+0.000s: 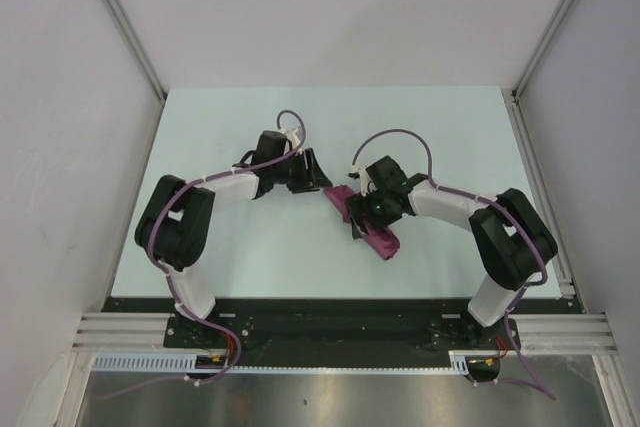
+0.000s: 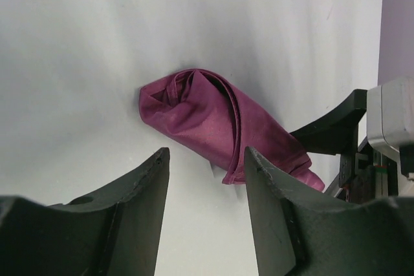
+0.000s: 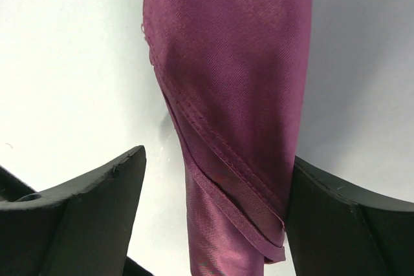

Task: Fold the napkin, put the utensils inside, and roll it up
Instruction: Roll the napkin at the center of the board.

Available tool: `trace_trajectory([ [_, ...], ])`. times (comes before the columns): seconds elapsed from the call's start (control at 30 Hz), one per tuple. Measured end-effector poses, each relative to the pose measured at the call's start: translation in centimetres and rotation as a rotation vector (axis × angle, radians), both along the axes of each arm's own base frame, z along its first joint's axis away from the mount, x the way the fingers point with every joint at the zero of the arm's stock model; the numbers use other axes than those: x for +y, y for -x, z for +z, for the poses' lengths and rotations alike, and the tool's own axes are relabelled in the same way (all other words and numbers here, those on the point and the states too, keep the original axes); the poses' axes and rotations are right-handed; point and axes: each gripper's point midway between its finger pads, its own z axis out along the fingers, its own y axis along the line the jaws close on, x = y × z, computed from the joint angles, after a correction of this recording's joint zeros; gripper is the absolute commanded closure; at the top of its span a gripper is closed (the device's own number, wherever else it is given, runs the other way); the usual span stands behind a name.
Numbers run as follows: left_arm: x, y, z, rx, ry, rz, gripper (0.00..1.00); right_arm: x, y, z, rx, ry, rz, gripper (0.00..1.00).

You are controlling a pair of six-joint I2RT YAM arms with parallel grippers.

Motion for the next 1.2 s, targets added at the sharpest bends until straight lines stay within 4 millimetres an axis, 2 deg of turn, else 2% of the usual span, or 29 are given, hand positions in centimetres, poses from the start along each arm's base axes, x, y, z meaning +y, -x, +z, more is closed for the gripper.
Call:
trace_trajectory([
  [0.3, 0.3, 0.7, -0.9, 0.013, 0.000, -0.004, 0.46, -0.4, 0.8, 0.6, -0.071, 0.106, 0.008, 0.13],
  [0.63, 0.6, 1.3, -1.2, 0.019, -0.002, -0.002, 0.45, 0.8, 0.8, 2.0, -0.130, 0.096, 0.049, 0.13],
  [0.9, 0.9, 1.5, -1.6, 0.026, -0.005, 0.003, 0.44, 1.1, 0.8, 2.2, -0.148, 0.108, 0.062, 0.13],
  [1.0, 1.0, 1.6, -1.2, 0.018, -0.002, 0.003, 0.40, 1.2, 0.7, 2.3, -0.156, 0.110, 0.059, 0.12],
  [1.2, 1.5, 1.1, 1.0, -0.035, 0.017, 0.021, 0.38, 1.7, 0.2, 3.8, -0.185, 0.081, 0.058, 0.12],
])
